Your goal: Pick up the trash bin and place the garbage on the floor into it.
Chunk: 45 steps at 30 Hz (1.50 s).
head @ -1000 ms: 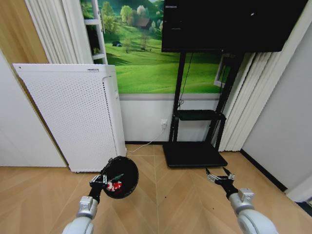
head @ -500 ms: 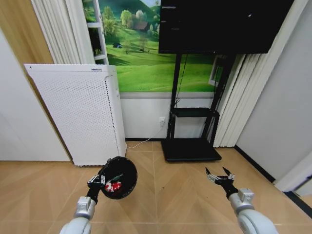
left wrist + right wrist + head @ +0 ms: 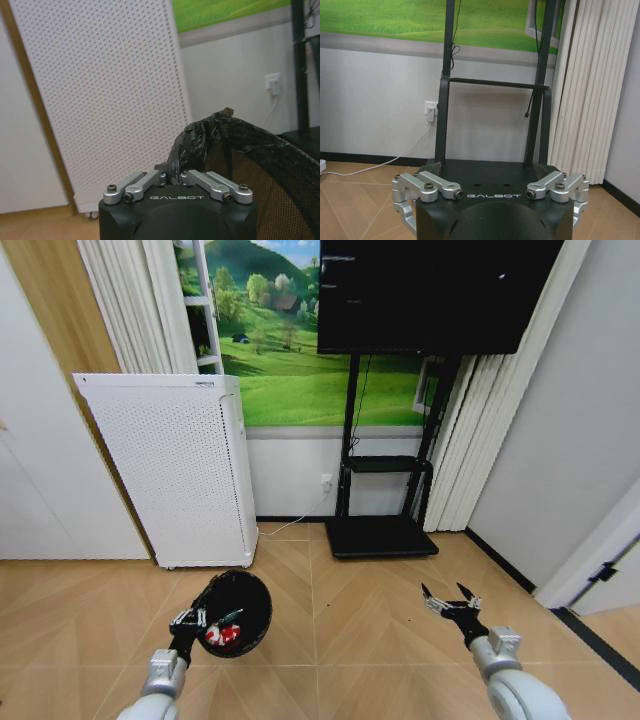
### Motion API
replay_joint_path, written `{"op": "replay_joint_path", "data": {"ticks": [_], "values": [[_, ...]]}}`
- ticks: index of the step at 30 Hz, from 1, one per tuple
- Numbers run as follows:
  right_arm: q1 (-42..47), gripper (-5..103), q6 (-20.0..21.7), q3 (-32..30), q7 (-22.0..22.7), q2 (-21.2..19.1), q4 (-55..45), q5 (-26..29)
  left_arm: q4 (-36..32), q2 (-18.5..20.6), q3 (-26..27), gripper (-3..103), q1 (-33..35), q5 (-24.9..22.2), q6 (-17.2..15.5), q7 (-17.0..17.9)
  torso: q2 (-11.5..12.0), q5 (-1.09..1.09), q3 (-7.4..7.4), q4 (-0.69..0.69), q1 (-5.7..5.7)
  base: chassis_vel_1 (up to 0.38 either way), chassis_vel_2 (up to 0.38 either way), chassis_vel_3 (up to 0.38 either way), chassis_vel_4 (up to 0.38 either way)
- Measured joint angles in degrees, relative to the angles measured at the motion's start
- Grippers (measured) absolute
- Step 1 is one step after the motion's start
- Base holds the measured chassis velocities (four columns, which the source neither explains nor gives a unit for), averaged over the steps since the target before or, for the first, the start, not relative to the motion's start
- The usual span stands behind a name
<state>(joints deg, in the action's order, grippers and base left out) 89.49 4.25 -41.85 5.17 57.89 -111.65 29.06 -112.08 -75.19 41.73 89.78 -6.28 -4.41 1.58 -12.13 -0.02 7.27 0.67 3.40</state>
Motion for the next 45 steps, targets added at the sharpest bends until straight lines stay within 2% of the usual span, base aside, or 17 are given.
{"op": "replay_joint_path", "data": {"ticks": [2, 3, 8, 15, 31, 33, 35, 38, 41, 44, 45], "values": [[0.0, 100, 0.0, 0.0, 0.0, 0.0, 0.0, 0.0, 0.8, 0.1, 0.9, 7, 0.1, -0.9, -0.1, 0.1, 0.0, 0.03, 0.0, -0.01, 0.01, -0.031, 0.066, 0.029, -0.025], [0.0, 100, 0.0, 0.0, 0.0, 0.0, 0.0, 0.0, 2.1, 0.1, 1.5, 7, 0.2, -3.7, -0.9, 0.5, 0.0, 0.02, 0.0, -0.02, 0.01, 0.0, 0.0, 0.0, 0.0], [0.0, 100, 0.0, 0.0, 0.0, 0.0, 0.0, 0.0, 5.0, -1.2, 0.5, 7, 0.1, -8.4, -2.1, 0.9, 0.0, 0.02, -0.01, 0.02, 0.0, 0.0, 0.0, 0.0, 0.0], [0.0, 100, 0.0, 0.0, 0.0, 0.0, 0.0, 0.0, 9.7, -2.2, -1.3, 7, -0.3, -10.7, -1.6, 0.8, 0.0, 0.02, -0.01, 0.01, -0.01, 0.0, 0.0, 0.0, 0.0], [0.0, 100, 0.0, 0.0, 0.0, 0.0, 0.0, 0.0, 16.6, -3.1, -1.4, 7, -2.0, -8.0, 1.7, 0.6, 0.0, 0.03, -0.01, 0.01, -0.02, 0.0, 0.0, 0.0, 0.0], [0.0, 100, 0.0, 0.0, 0.0, 0.0, 0.0, 0.0, 16.7, -3.1, -1.3, 3, -2.1, -7.9, 1.8, 0.6, 0.0, 0.01, -0.01, 0.01, -0.01, 0.0, 0.0, 0.0, 0.0], [0.0, 100, 0.0, 0.0, 0.0, 0.0, 0.0, 0.0, 16.7, -3.0, -1.2, 7, -2.1, -7.9, 1.8, 0.6, 0.0, 0.01, -0.01, 0.01, -0.01, 0.0, 0.0, 0.0, 0.0], [0.0, 100, 0.0, 0.0, 0.0, 0.0, 0.0, 0.0, 15.4, -2.6, -0.6, 23, -2.1, -7.9, 1.2, 0.5, 0.0, 0.02, -0.01, 0.01, -0.01, 0.0, 0.0, 0.0, 0.0], [0.0, 100, 0.0, 0.0, 0.0, 0.0, 0.0, 0.0, 14.9, -2.5, -0.3, 29, -2.2, -7.9, 0.9, 0.5, 0.0, 0.02, -0.01, 0.01, -0.01, 0.0, 0.0, 0.0, 0.0], [0.0, 100, 0.0, 0.0, 0.0, 0.0, 0.0, 0.0, 13.9, -1.9, 0.4, 45, -2.4, -7.7, 0.7, 0.2, 0.0, 0.02, -0.01, 0.01, -0.01, 0.0, 0.0, 0.0, 0.0], [0.0, 100, 0.0, 0.0, 0.0, 0.0, 0.0, 0.0, 13.9, -1.9, 0.4, 45, -2.4, -7.7, 0.7, 0.2, 0.0, 0.02, -0.01, 0.01, -0.01, 0.0, 0.0, 0.0, 0.0]]}}
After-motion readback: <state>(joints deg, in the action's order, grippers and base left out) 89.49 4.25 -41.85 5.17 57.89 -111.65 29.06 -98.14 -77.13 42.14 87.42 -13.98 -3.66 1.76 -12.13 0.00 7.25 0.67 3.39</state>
